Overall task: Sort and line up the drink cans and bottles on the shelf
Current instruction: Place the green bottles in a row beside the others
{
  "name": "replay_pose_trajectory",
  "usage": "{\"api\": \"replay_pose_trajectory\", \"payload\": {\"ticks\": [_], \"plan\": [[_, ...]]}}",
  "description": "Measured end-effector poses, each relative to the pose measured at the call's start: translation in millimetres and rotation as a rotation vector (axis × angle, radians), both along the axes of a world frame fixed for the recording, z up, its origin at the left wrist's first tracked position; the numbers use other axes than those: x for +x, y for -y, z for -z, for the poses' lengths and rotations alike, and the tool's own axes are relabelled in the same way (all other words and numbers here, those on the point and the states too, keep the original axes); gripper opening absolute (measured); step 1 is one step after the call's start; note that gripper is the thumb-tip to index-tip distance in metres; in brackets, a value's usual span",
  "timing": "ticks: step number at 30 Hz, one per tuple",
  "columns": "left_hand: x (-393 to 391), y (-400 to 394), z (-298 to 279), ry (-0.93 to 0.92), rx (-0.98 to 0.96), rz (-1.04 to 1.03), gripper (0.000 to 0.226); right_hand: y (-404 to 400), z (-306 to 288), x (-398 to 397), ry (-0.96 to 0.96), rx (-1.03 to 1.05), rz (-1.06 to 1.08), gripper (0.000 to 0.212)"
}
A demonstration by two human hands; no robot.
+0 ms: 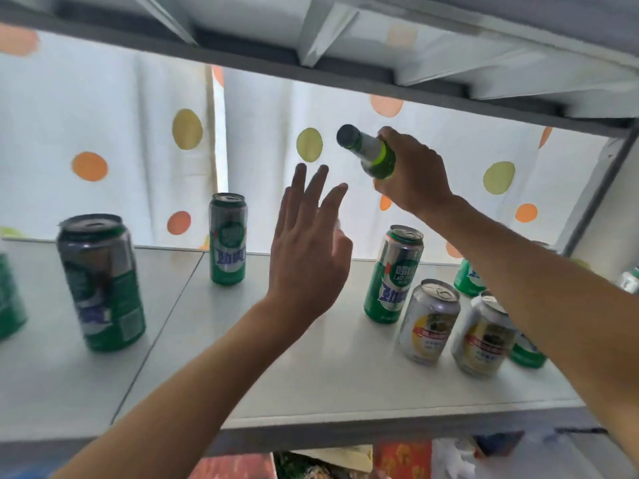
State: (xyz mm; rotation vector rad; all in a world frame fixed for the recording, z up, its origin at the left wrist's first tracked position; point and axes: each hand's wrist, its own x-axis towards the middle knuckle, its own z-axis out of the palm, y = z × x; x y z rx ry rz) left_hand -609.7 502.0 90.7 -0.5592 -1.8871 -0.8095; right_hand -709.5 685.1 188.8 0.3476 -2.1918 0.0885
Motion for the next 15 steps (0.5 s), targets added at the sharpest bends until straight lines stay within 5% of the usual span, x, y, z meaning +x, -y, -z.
{"api": "replay_pose_trajectory", "payload": {"ticks": [15], "plan": [[114.2, 245.4, -31.2, 0.077, -0.239, -0.555, 0.050, 259.6, 4.1, 45.5, -0.069, 0.034, -0.583, 0.061]]}}
